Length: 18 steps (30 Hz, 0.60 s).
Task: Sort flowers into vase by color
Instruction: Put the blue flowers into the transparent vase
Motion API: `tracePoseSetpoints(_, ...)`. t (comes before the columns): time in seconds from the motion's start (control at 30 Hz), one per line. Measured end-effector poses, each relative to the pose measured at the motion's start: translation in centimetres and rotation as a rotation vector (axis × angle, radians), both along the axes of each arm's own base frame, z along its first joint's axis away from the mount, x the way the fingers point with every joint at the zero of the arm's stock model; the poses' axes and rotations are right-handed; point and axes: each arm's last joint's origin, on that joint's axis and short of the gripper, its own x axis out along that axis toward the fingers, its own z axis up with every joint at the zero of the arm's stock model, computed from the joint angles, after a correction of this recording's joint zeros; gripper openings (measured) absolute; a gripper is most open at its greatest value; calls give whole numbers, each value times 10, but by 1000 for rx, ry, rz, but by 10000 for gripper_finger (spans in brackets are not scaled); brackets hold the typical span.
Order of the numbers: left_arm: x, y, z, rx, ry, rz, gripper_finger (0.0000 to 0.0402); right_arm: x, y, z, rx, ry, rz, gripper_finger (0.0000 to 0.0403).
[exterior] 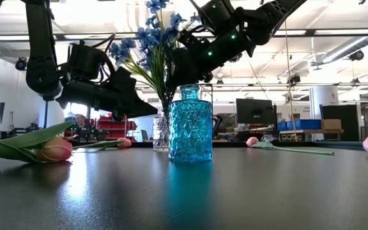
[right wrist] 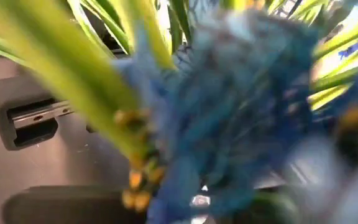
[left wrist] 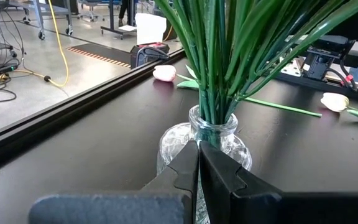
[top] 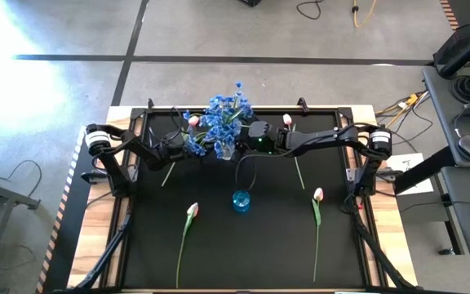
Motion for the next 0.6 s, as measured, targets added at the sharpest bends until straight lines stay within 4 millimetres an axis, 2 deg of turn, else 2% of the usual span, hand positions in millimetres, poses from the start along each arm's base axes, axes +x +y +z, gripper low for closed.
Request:
tracePoseSetpoints(0.23,0,0,0,0,0,0,0,-3,5,12,-10,-22,12,141)
tracePoseSetpoints(0.33,0,0,0,0,0,0,0,-8,8,19,-8,-11,19,171)
tracePoseSetpoints(0.47,0,0,0,-1,2,0,0,-12,11,29,-14,-29,25,187)
tracePoseSetpoints(0.6,0,0,0,-2,5,0,0,-12,13,31,-6,-36,50,169)
